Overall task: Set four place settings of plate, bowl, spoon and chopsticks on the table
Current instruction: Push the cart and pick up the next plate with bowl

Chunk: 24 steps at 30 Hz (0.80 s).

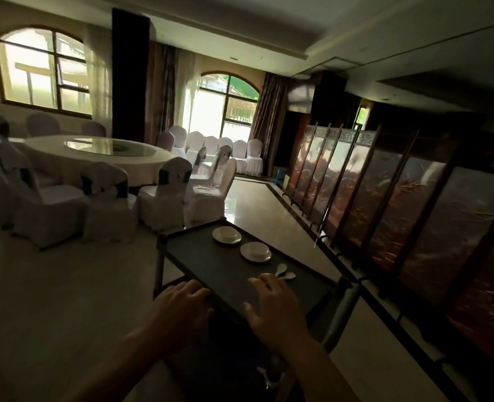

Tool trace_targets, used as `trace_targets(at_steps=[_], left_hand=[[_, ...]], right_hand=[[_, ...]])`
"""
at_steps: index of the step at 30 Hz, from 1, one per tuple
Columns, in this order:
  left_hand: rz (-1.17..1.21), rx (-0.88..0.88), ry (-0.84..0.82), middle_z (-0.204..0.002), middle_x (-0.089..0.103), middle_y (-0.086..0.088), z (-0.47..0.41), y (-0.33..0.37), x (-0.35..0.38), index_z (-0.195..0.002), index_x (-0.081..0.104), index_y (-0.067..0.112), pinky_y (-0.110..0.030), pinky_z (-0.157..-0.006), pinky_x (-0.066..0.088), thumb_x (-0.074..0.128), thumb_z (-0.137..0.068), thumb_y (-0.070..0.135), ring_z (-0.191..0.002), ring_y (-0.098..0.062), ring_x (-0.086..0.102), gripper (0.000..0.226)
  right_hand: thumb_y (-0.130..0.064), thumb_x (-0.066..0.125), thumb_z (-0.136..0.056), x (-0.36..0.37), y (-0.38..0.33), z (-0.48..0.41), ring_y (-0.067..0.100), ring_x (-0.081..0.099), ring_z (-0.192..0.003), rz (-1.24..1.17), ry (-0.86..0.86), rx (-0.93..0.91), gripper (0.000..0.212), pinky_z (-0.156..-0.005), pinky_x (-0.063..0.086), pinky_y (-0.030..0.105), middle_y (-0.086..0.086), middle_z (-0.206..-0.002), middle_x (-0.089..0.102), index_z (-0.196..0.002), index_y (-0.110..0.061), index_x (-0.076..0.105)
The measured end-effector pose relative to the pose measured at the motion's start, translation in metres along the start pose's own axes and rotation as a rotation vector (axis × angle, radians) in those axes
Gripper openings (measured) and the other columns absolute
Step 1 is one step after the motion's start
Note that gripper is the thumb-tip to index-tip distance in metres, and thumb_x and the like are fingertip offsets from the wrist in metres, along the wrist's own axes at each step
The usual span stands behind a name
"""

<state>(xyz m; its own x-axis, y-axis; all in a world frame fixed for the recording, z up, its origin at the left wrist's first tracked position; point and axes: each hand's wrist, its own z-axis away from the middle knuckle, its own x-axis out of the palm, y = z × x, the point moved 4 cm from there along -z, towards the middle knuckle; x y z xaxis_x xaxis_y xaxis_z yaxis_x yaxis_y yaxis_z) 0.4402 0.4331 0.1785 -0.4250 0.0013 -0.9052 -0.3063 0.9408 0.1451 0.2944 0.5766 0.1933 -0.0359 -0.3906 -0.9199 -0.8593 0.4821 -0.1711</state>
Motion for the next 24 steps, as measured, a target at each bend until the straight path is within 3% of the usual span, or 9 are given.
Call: trace_targets(at_steps=[3, 7, 10, 12, 20, 24], left_hand=[[-0.003, 0.020, -0.031, -0.127, 0.057, 0.011, -0.040, -0.031, 0.029, -0.125, 0.056, 0.037, -0.027, -0.090, 0.045, 0.048, -0.090, 0.054, -0.114, -0.011, 0.058, 0.039], [-0.036, 0.026, -0.053, -0.087, 0.068, 0.011, -0.093, -0.064, 0.056, -0.092, 0.070, 0.035, -0.024, -0.054, 0.052, 0.085, -0.062, 0.047, -0.071, -0.008, 0.070, 0.035], [0.009, -0.015, -0.129, -0.108, 0.062, 0.012, -0.130, -0.093, 0.090, -0.109, 0.061, 0.035, -0.025, -0.076, 0.048, 0.055, -0.086, 0.053, -0.096, -0.008, 0.064, 0.031], [0.008, -0.018, -0.136, -0.114, 0.057, 0.013, -0.155, -0.111, 0.114, -0.116, 0.056, 0.035, -0.024, -0.083, 0.044, 0.040, -0.090, 0.055, -0.104, -0.008, 0.059, 0.037], [0.047, -0.043, -0.283, -0.137, 0.052, 0.012, -0.273, -0.182, 0.214, -0.137, 0.046, 0.034, -0.023, -0.097, 0.043, 0.038, -0.095, 0.056, -0.120, -0.006, 0.054, 0.049], [0.045, -0.062, -0.334, -0.132, 0.055, 0.011, -0.334, -0.213, 0.252, -0.134, 0.051, 0.031, -0.021, -0.091, 0.047, 0.041, -0.095, 0.052, -0.114, -0.007, 0.058, 0.044]], right_hand=[[-0.055, 0.052, -0.087, 0.028, 0.023, -0.044, 0.010, 0.040, -0.133, -0.022, -0.022, 0.043, 0.059, -0.107, 0.038, 0.029, -0.009, -0.146, 0.041, -0.142, -0.035, 0.040], [-0.053, 0.055, -0.088, 0.062, 0.055, -0.091, 0.007, 0.041, -0.131, -0.072, -0.058, 0.120, 0.058, -0.107, 0.039, 0.027, -0.012, -0.144, 0.041, -0.142, -0.036, 0.041], [-0.053, 0.055, -0.089, 0.086, 0.079, -0.123, 0.006, 0.041, -0.130, -0.096, -0.086, 0.167, 0.057, -0.106, 0.038, 0.024, -0.013, -0.144, 0.041, -0.142, -0.036, 0.042], [-0.051, 0.055, -0.090, 0.103, 0.095, -0.146, 0.006, 0.042, -0.130, -0.099, -0.113, 0.196, 0.056, -0.105, 0.039, 0.023, -0.011, -0.144, 0.042, -0.142, -0.034, 0.044], [-0.044, 0.060, -0.091, 0.194, 0.169, -0.240, 0.006, 0.047, -0.127, -0.218, -0.138, 0.399, 0.053, -0.104, 0.041, 0.021, -0.010, -0.140, 0.047, -0.141, -0.030, 0.047], [-0.044, 0.061, -0.090, 0.242, 0.206, -0.288, 0.006, 0.046, -0.128, -0.318, -0.145, 0.549, 0.053, -0.104, 0.043, 0.024, -0.010, -0.142, 0.046, -0.140, -0.032, 0.046]])
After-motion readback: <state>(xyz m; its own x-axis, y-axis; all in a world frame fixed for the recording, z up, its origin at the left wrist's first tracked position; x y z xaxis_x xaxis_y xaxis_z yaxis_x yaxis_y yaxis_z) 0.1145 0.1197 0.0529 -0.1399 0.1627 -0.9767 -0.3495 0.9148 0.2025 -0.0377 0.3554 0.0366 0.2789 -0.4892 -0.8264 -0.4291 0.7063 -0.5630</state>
